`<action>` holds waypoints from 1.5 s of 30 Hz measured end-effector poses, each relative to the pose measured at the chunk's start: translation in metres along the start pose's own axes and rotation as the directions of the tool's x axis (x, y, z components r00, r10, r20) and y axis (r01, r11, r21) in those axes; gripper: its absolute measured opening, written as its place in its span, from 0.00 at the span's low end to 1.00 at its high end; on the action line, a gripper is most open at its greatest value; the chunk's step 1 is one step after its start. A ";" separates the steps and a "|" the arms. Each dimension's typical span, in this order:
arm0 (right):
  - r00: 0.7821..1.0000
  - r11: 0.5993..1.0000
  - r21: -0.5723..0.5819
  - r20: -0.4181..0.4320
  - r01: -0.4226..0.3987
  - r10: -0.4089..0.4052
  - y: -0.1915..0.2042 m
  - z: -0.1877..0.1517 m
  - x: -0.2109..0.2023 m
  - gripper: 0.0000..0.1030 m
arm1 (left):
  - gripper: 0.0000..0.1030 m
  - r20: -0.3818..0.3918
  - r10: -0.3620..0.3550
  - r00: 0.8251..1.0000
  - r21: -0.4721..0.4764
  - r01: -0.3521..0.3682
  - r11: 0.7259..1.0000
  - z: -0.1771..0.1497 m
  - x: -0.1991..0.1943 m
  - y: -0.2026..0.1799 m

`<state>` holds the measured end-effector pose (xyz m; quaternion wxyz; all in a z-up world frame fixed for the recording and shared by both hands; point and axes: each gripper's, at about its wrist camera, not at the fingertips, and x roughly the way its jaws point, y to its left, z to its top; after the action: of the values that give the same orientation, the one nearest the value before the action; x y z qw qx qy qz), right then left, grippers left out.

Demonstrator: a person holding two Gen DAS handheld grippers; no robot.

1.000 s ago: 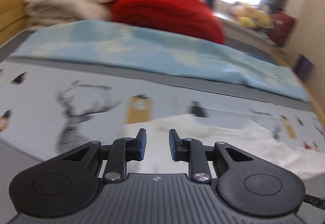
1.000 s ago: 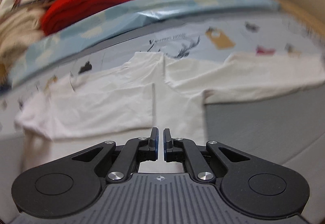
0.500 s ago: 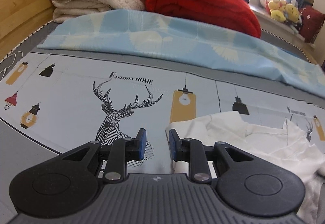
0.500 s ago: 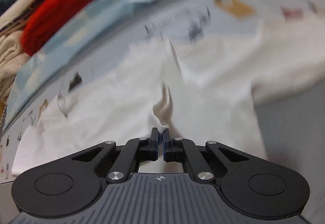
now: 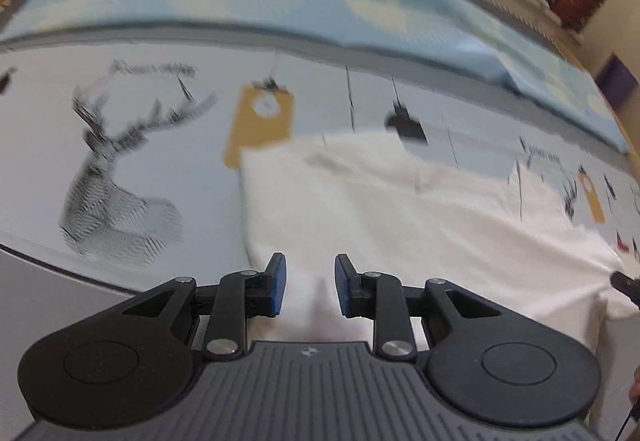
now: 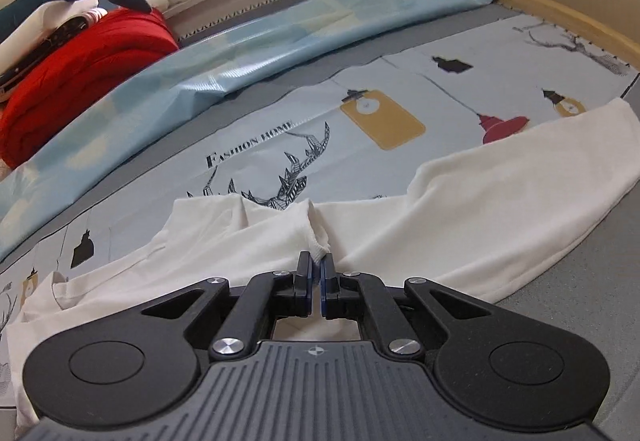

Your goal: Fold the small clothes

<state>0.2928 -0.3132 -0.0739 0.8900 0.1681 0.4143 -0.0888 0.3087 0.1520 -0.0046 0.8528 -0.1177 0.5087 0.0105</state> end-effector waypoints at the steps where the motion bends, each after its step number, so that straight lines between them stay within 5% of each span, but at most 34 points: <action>1: 0.999 1.000 0.011 -0.038 0.020 -0.020 -0.004 -0.001 0.006 0.03 | 0.28 -0.032 0.013 0.999 0.013 -0.013 1.000 -0.005 0.009 0.000; 3: 0.996 0.996 0.065 -0.076 0.059 -0.054 -0.015 -0.004 0.010 0.05 | 0.28 -0.108 0.079 0.991 0.044 -0.075 0.996 -0.015 0.027 0.001; 6: 0.988 0.987 0.062 0.042 0.147 -0.150 -0.019 0.000 0.000 0.12 | 0.28 -0.141 0.165 0.976 0.057 -0.158 0.986 -0.020 0.034 0.001; 9: 0.994 0.998 0.060 0.106 -0.003 -0.004 -0.022 0.009 -0.007 0.12 | 0.28 -0.069 0.133 0.989 0.050 -0.130 0.990 -0.012 0.017 -0.014; 12: 0.984 0.982 0.102 -0.064 -0.160 0.167 -0.029 0.009 0.020 0.14 | 0.29 -0.049 0.052 0.997 0.024 -0.051 0.998 -0.010 0.013 -0.026; 14: 0.979 0.998 0.064 -0.201 -0.016 0.028 -0.035 -0.001 0.042 0.14 | 0.30 -0.114 0.062 0.991 0.028 -0.060 0.998 -0.018 0.029 -0.032; 16: 0.979 0.985 0.172 -0.195 -0.028 0.062 -0.052 0.001 0.041 0.12 | 0.30 -0.181 0.126 0.975 0.085 -0.112 0.990 -0.028 0.044 -0.040; 18: 0.991 0.979 0.201 -0.113 -0.045 0.069 -0.062 0.014 0.027 0.14 | 0.30 -0.144 0.160 0.976 0.134 -0.141 0.981 -0.029 0.039 -0.052; 22: 0.997 0.979 0.200 0.062 0.032 -0.045 -0.093 0.039 0.005 0.27 | 0.37 -0.042 0.110 0.993 0.155 -0.102 0.983 -0.020 0.010 -0.077; 29: 0.965 0.877 0.440 0.077 0.192 -0.250 -0.219 0.054 0.003 0.28 | 0.40 -0.029 0.070 0.997 0.222 -0.062 0.973 -0.024 0.005 -0.107; 34: 0.960 0.807 0.554 0.051 0.203 -0.276 -0.291 0.050 0.010 0.37 | 0.40 -0.023 0.067 0.997 0.228 -0.060 0.972 -0.018 0.003 -0.107; 41: 0.966 0.742 0.657 0.080 0.134 -0.246 -0.321 0.050 0.034 0.35 | 0.40 -0.028 0.075 0.997 0.238 -0.067 0.969 -0.021 0.003 -0.105; 42: 0.966 0.741 0.659 0.089 0.127 -0.244 -0.320 0.052 0.035 0.30 | 0.40 -0.027 0.077 0.997 0.240 -0.069 0.968 -0.021 0.003 -0.103; 43: 0.965 0.743 0.656 0.091 0.129 -0.248 -0.317 0.053 0.036 0.09 | 0.40 -0.024 0.081 0.996 0.238 -0.073 0.969 -0.020 0.002 -0.101; 45: 0.946 0.745 0.644 0.100 0.176 -0.310 -0.307 0.057 0.029 0.03 | 0.40 -0.017 0.086 0.996 0.228 -0.080 0.970 -0.018 0.000 -0.096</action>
<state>0.2604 -0.6201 -0.1309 0.8007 0.3890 0.2876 -0.3535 0.3061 0.0547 0.0053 0.8525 0.0016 0.5226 -0.0135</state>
